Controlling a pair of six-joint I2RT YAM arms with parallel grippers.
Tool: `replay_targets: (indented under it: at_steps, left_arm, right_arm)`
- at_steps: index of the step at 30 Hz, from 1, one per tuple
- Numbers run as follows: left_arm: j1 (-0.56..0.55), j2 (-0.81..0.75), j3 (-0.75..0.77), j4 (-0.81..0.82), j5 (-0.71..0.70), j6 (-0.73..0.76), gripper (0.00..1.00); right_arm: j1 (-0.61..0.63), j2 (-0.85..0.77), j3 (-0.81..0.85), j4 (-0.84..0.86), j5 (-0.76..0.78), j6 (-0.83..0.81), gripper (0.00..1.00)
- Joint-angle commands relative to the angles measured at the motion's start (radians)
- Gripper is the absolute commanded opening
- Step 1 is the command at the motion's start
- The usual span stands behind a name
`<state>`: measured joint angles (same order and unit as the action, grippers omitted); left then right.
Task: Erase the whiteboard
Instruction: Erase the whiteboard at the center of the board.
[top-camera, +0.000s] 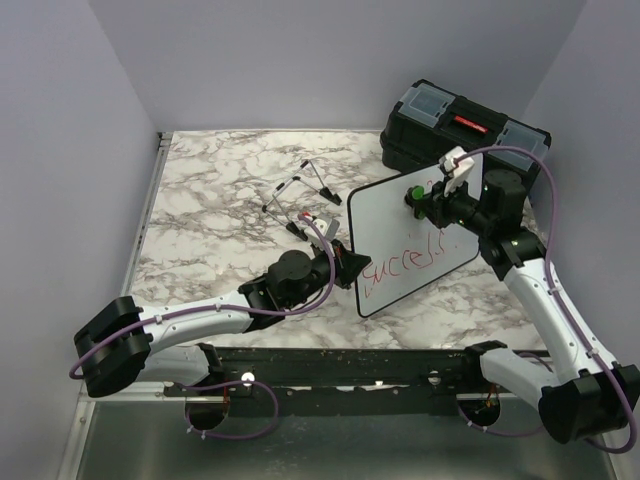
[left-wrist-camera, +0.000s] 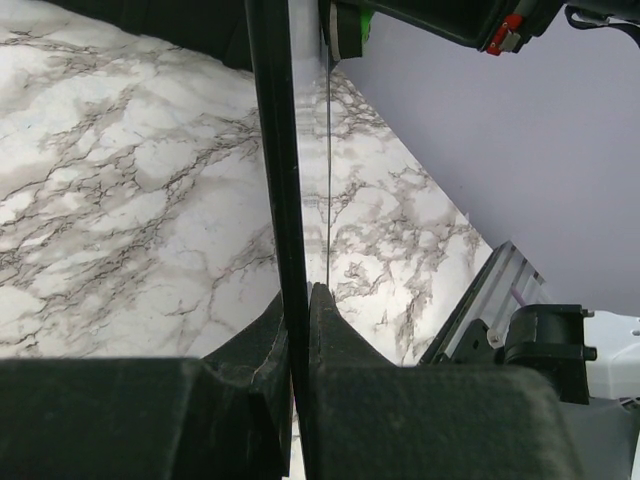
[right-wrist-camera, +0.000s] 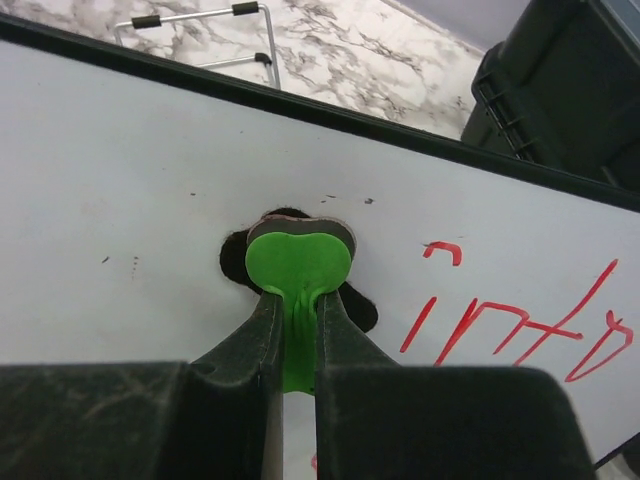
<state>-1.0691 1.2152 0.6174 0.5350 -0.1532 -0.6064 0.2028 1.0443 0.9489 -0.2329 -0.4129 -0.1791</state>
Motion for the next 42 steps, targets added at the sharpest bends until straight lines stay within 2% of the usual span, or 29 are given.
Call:
replay_targets:
  at_steps: [1,3,5,8,11,13,16,18,22,23,25,29,32,34,37,39,40,42]
  left_arm:
    - [-0.019,-0.006,0.031,0.036,0.059,0.079,0.0]
    - [-0.02,-0.002,0.033,0.039,0.066,0.079,0.0]
    - [-0.019,0.002,0.033,0.047,0.07,0.074,0.0]
    - [-0.02,0.011,0.031,0.053,0.077,0.071,0.0]
    - [-0.019,0.012,0.031,0.047,0.074,0.069,0.0]
    - [-0.02,0.009,0.027,0.044,0.068,0.069,0.0]
    - [-0.02,0.006,0.028,0.029,0.06,0.079,0.0]
    - [-0.02,0.007,0.037,0.011,0.052,0.099,0.0]
    - [-0.019,0.002,0.044,-0.014,0.051,0.154,0.0]
    - [-0.02,-0.002,0.043,-0.02,0.056,0.167,0.0]
    - [-0.018,-0.01,0.041,-0.03,0.069,0.178,0.0]
    - [-0.006,-0.014,0.042,-0.032,0.102,0.143,0.0]
    - [-0.005,-0.011,0.035,-0.013,0.111,0.124,0.0]
    - [-0.006,-0.01,0.033,-0.006,0.112,0.11,0.0]
    - [-0.006,-0.005,0.035,-0.004,0.112,0.095,0.0]
    - [-0.006,-0.001,0.036,0.0,0.113,0.086,0.0]
    - [-0.006,0.002,0.039,0.0,0.113,0.083,0.0]
    - [-0.006,0.006,0.042,-0.001,0.113,0.076,0.0]
  right_arm:
    - [-0.001,-0.011,-0.026,-0.125,-0.209,-0.171,0.01]
    - [0.0,-0.005,-0.011,-0.206,-0.429,-0.241,0.01]
    - [0.001,0.001,0.004,-0.183,-0.487,-0.211,0.01]
    - [0.0,0.025,0.057,-0.112,-0.372,-0.117,0.01]
    - [0.0,0.041,0.09,-0.022,-0.147,-0.002,0.01]
    - [-0.001,0.044,0.102,-0.004,-0.028,0.013,0.01]
    - [-0.001,0.025,0.072,-0.007,0.029,-0.006,0.01]
    - [0.0,0.009,0.047,-0.039,-0.047,-0.042,0.01]
    - [-0.003,-0.011,0.05,-0.195,-0.379,-0.197,0.01]
    - [-0.002,-0.015,0.055,-0.201,-0.393,-0.196,0.01]
    - [-0.002,-0.012,0.071,-0.175,-0.321,-0.149,0.01]
    - [-0.008,-0.002,0.082,-0.06,-0.006,-0.01,0.01]
    - [-0.008,0.006,0.084,-0.033,0.084,0.012,0.01]
    - [-0.008,0.003,0.08,-0.056,0.025,-0.019,0.01]
    - [-0.008,0.0,0.077,-0.179,-0.295,-0.187,0.01]
    - [-0.008,-0.003,0.063,-0.208,-0.428,-0.209,0.01]
    - [-0.008,-0.006,0.058,-0.191,-0.444,-0.193,0.01]
    - [-0.008,-0.008,0.064,-0.147,-0.354,-0.134,0.01]
